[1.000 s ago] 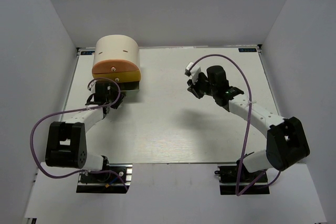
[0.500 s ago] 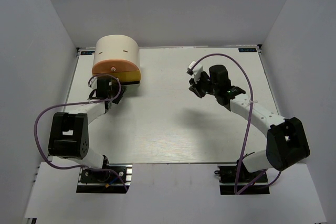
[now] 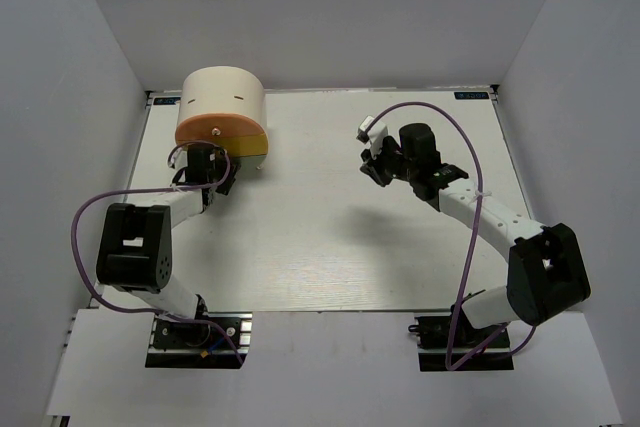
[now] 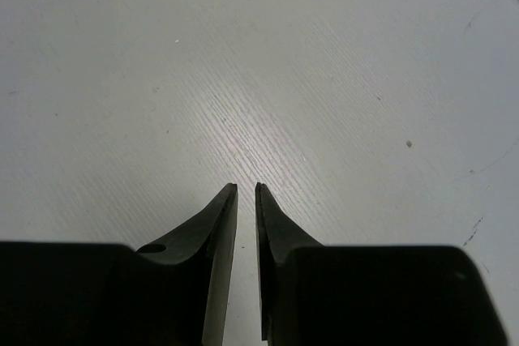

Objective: Sort the stationery into containers
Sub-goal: Close the drawer in the storage box, then reset both arms

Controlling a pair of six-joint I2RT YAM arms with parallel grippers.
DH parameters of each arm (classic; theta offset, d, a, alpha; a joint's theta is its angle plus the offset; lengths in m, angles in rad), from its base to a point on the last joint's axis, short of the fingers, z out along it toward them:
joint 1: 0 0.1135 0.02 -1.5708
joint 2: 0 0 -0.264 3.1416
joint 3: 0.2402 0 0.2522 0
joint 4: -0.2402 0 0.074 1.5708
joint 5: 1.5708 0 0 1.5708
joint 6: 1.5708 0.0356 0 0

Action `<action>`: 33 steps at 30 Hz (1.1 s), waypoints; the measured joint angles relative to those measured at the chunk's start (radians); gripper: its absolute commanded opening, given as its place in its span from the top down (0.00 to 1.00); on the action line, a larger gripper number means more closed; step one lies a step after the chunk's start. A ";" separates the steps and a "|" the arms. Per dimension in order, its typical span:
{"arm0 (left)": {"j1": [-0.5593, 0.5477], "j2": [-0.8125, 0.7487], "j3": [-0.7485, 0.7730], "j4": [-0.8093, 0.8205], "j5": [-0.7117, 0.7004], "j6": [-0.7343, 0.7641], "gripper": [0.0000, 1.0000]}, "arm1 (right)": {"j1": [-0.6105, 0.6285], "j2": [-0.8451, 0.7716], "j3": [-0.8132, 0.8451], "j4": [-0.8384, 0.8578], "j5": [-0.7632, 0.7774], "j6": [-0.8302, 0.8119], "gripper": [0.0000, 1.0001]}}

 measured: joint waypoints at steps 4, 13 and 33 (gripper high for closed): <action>0.000 0.004 0.000 0.015 -0.002 -0.017 0.46 | 0.000 0.000 0.000 -0.003 0.000 0.000 0.79; 0.000 0.005 -0.005 0.029 0.000 -0.032 0.45 | 0.000 0.000 -0.002 -0.023 -0.004 -0.001 0.79; -0.022 -0.604 -0.317 -0.119 0.327 0.367 0.02 | -0.057 -0.038 -0.021 -0.071 -0.016 0.162 0.10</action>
